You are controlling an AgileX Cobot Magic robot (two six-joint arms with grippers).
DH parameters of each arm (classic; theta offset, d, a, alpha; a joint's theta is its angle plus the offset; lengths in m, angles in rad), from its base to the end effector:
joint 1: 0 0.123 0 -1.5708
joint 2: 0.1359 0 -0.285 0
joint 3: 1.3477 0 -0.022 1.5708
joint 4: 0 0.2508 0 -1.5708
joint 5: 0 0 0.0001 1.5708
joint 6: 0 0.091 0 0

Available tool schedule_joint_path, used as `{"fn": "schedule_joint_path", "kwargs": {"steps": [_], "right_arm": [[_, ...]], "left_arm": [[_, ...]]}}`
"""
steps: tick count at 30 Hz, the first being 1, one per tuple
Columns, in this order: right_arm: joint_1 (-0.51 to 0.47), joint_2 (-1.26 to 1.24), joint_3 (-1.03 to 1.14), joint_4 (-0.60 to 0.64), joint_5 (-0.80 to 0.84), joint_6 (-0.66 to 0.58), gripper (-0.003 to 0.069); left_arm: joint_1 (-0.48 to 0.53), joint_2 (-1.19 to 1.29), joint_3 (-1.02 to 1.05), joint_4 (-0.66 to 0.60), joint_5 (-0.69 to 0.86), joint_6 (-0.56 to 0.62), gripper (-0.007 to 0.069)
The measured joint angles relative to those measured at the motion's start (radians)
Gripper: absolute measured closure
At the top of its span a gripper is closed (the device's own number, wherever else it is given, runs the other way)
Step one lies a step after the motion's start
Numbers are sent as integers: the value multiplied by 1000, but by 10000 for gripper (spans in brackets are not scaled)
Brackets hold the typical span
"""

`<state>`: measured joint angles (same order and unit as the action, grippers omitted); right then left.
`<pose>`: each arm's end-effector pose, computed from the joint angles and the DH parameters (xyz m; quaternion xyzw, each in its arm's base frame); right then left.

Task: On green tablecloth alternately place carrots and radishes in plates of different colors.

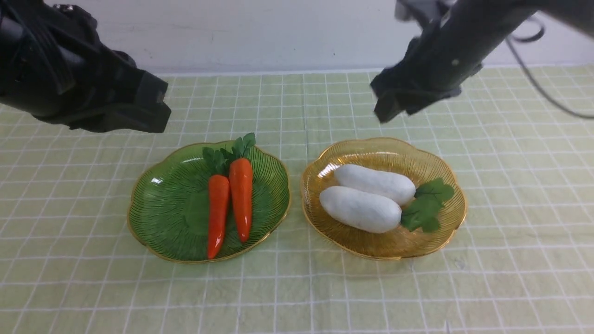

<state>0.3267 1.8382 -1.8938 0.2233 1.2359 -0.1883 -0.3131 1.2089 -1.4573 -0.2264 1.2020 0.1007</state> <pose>0.3712 0.1459 0.3639 -0.2356 0.9364 0.1269 0.2269 0.2071 -0.0871 0.4368 0.1897 0.9131 -0.1486 0.3288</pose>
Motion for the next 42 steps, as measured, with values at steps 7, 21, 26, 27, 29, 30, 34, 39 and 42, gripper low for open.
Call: {"fn": "schedule_joint_path", "kwargs": {"steps": [7,21,26,27,29,30,34,39,42], "right_arm": [[-1,-362,-5,-45,21,77,658],[-1,-1346,988,-96,-777,128,673],[-2,-1717,1446,-95,-1110,128,673],[-2,-1764,1494,-95,-1149,128,673],[-2,-1828,1579,-95,-1228,128,673],[-2,-1842,1600,-95,-1242,128,674],[-2,-1851,1665,-96,-1337,128,673],[-2,-1852,1665,-96,-1351,128,673],[-2,-1853,1665,-96,-1354,128,673]], "left_arm": [[0,-126,0,103,24,-55,632],[0,-493,268,251,-115,-137,632],[0,-672,574,278,-212,-191,632],[0,-706,629,281,-223,-197,632],[0,-755,702,286,-242,-201,632],[0,-776,732,286,-250,-205,632],[0,-979,937,285,-331,-278,632],[0,-1124,1040,288,-377,-327,632],[0,-1168,1049,288,-385,-330,632]]}}
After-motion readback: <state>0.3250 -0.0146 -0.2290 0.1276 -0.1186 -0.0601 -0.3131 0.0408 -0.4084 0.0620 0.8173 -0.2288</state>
